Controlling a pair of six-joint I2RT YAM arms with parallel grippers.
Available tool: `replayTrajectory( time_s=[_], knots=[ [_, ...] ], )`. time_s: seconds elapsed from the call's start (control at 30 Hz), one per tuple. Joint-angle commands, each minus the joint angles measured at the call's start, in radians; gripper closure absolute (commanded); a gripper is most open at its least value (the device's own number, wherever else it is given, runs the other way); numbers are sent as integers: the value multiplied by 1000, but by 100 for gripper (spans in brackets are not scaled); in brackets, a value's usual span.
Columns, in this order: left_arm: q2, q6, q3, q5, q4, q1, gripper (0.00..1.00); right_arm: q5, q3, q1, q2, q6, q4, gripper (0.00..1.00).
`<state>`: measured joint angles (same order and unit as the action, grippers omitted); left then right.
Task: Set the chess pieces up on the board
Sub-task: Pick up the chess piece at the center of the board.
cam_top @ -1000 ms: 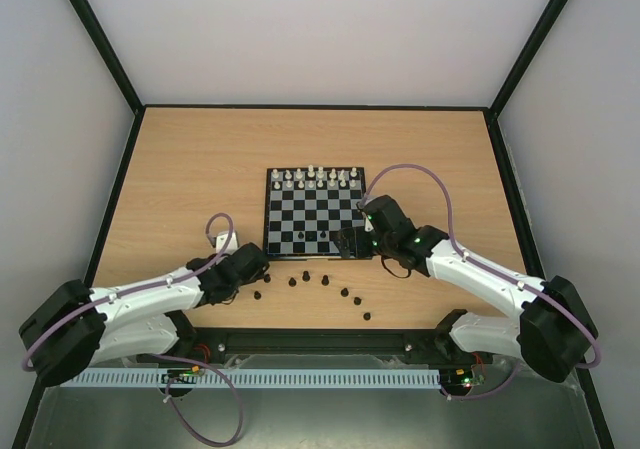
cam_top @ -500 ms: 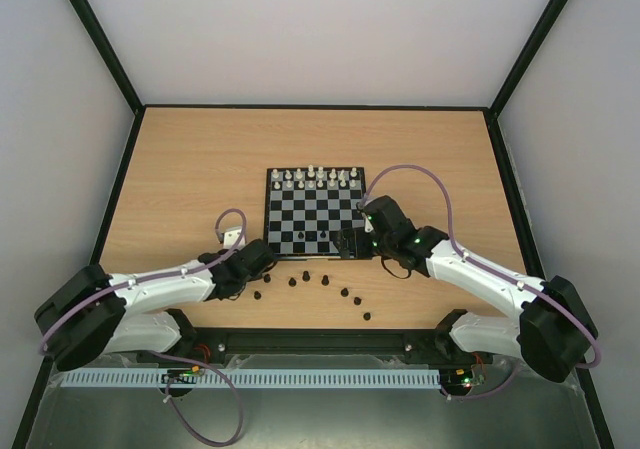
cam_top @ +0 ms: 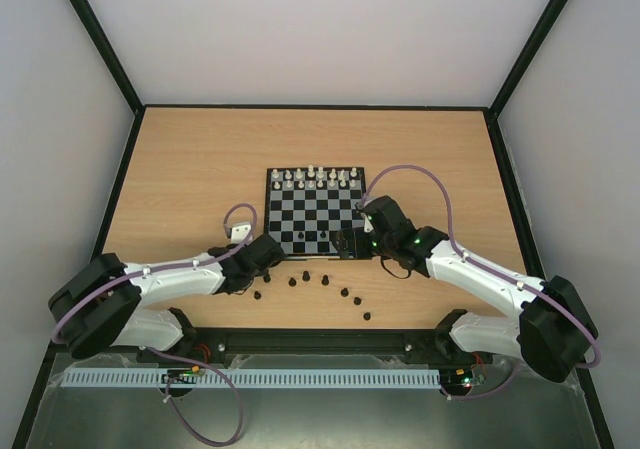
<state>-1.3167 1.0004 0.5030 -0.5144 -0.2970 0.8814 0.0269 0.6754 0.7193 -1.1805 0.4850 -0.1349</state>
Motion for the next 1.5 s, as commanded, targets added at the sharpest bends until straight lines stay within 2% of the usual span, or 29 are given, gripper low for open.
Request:
replayTrajectory(
  time_s=[0.0, 0.17, 0.27, 0.33, 0.8, 1.03, 1.47],
  knots=[
    [-9, -7, 25, -31, -2, 5, 70, 14, -13, -4, -1, -5, 1, 1],
    [-3, -10, 24, -34, -9, 4, 68, 15, -14, -4, -1, -5, 2, 1],
    [-3, -15, 24, -32, -10, 4, 82, 13, -14, -3, -1, -5, 3, 1],
    [-3, -10, 24, -33, -15, 4, 98, 17, -15, -3, -1, -5, 4, 1],
    [29, -8, 47, -32, -63, 5, 98, 21, -19, -2, 4, -5, 6, 1],
    [59, -54, 117, -18, -101, 5, 98, 21, -19, -3, 7, -5, 5, 1],
    [-79, -157, 243, 39, -38, 6, 98, 10, -18, -2, 7, -5, 3, 1]
  ],
)
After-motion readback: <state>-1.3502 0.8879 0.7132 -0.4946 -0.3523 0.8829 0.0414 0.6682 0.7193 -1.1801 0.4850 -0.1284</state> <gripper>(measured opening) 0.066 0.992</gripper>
